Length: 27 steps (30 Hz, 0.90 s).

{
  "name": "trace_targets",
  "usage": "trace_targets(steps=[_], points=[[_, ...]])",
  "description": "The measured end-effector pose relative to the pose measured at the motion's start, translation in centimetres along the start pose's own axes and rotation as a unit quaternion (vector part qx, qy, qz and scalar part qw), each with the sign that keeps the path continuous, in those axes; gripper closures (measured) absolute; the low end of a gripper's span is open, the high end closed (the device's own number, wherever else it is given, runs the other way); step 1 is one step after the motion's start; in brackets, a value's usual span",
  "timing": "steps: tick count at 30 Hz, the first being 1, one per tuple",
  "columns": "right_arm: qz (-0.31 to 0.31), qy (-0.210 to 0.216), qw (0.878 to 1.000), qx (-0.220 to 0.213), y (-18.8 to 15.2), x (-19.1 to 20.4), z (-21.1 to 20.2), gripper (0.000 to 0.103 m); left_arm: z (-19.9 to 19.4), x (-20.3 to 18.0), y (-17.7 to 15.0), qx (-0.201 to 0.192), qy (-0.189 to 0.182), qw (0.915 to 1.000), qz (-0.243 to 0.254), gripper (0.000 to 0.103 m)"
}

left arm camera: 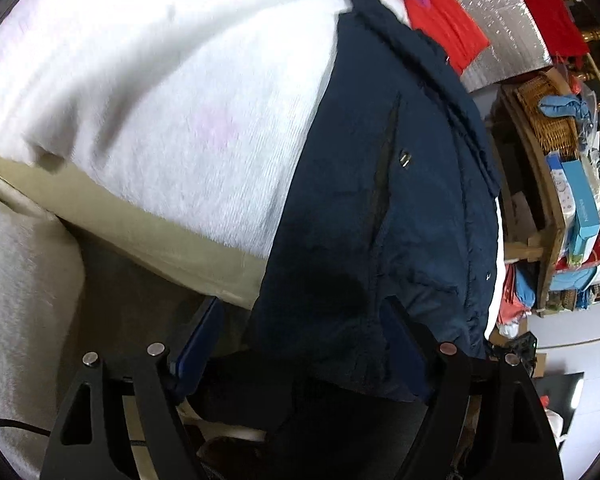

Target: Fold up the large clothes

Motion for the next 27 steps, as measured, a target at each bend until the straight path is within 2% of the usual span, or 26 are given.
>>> trace_targets(steps=[6, 9, 11, 12, 13, 15, 16, 18, 20, 21, 24, 27], points=[[0.009, -0.001, 1.0, 0.007, 0.2, 0.2, 0.8, 0.052, 1.9, 0.3, -0.6, 0.026, -0.048, 0.9984, -0.016, 0.022], [0.013, 0.004, 1.0, 0.015, 0.4, 0.3, 1.3, 0.051, 2.1, -0.5, -1.1, 0.034, -0.074, 0.9967, -0.003, 0.022], [0.009, 0.005, 1.0, 0.015, 0.3, 0.6, 1.4, 0.051, 1.9, -1.1, -1.1, 0.024, -0.072, 0.997, 0.013, 0.023], [0.005, 0.001, 1.0, 0.014, 0.2, 0.7, 1.4, 0.056, 1.6, -1.3, -1.0, 0.018, -0.074, 0.9969, 0.019, 0.024], [-0.004, -0.007, 1.0, 0.011, 0.2, 1.0, 1.3, 0.067, 1.3, -1.6, -0.9, 0.009, -0.074, 0.9969, 0.026, 0.031], [-0.018, -0.012, 1.0, 0.004, 0.1, 1.7, 0.7, 0.076, 1.2, -2.0, -0.9, 0.005, -0.059, 0.9973, 0.042, 0.039], [-0.028, -0.018, 0.999, 0.0, 0.0, 2.1, 0.3, 0.078, 0.9, -1.9, -1.2, 0.006, -0.044, 0.9975, 0.054, 0.039], [-0.055, -0.037, 0.998, -0.014, -0.2, 3.2, -0.8, 0.078, 0.6, -1.4, -1.4, 0.009, -0.024, 0.9978, 0.061, 0.037], [-0.071, -0.04, 0.996, -0.019, -0.4, 3.8, -1.4, 0.078, 0.1, -0.3, -1.5, 0.007, -0.026, 0.9985, 0.047, 0.034], [-0.069, -0.038, 0.997, -0.017, -0.4, 3.7, -1.4, 0.078, -0.3, 0.1, -1.4, 0.003, -0.03, 0.9988, 0.04, 0.031], [-0.056, -0.031, 0.998, -0.007, -0.4, 2.8, -0.8, 0.078, -1.1, 1.5, -0.6, -0.019, 0.002, 0.9996, 0.021, 0.028], [-0.046, -0.021, 0.999, -0.002, -0.4, 2.4, -0.6, 0.076, -1.1, 1.6, 0.4, -0.018, -0.009, 0.9997, 0.016, 0.023]])
Point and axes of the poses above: each gripper's, at about its wrist camera, not at the fingertips, and z roughly the way its jaws point, x to its left, y to its top, the point moved 8 cm from there along z, roughly the way its jaws point, and after that the axes turned 9 degrees about x, right-handed, at the moved point
